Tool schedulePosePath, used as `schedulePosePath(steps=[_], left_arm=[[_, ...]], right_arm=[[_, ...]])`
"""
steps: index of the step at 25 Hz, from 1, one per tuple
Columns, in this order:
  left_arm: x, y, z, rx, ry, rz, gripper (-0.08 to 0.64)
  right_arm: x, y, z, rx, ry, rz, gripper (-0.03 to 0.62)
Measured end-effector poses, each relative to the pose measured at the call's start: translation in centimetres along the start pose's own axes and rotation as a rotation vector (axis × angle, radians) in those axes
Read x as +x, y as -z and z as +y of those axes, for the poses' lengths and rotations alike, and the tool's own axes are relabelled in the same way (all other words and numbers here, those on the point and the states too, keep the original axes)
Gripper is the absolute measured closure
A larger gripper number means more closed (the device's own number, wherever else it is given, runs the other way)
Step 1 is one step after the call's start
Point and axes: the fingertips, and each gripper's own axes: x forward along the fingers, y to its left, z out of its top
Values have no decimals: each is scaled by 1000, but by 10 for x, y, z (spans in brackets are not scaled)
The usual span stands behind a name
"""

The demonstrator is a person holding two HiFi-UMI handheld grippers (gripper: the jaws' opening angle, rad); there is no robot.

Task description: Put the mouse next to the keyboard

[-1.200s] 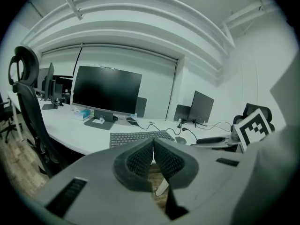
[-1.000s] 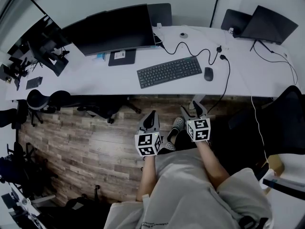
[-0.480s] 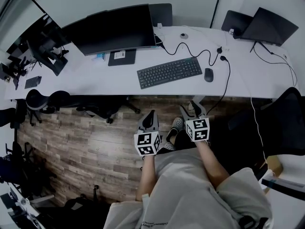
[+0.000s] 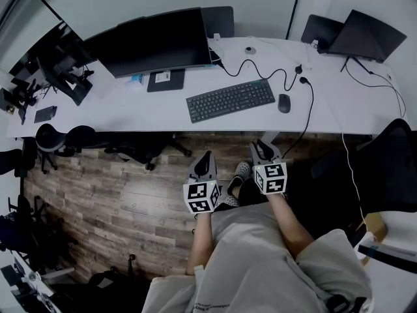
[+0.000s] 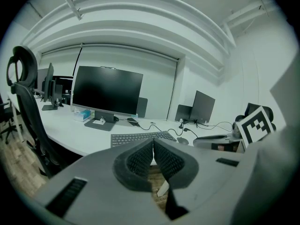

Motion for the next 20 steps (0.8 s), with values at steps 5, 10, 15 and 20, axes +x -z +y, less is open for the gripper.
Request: schedulePosePath(steps=[5, 10, 15, 20], left_arm=[[0, 1, -2, 9, 2, 2, 537], [-1, -1, -1, 17, -5, -6, 537], [-4, -3, 2, 18, -14, -12, 537], [-5, -6, 3, 19, -15, -17, 537]], right_arm=[[-2, 3, -6, 24, 20, -10, 560], [-2, 1, -8, 37, 25, -22, 589], [-3, -3, -4, 24, 19, -31, 591], [-4, -6, -5, 27, 22, -33, 591]])
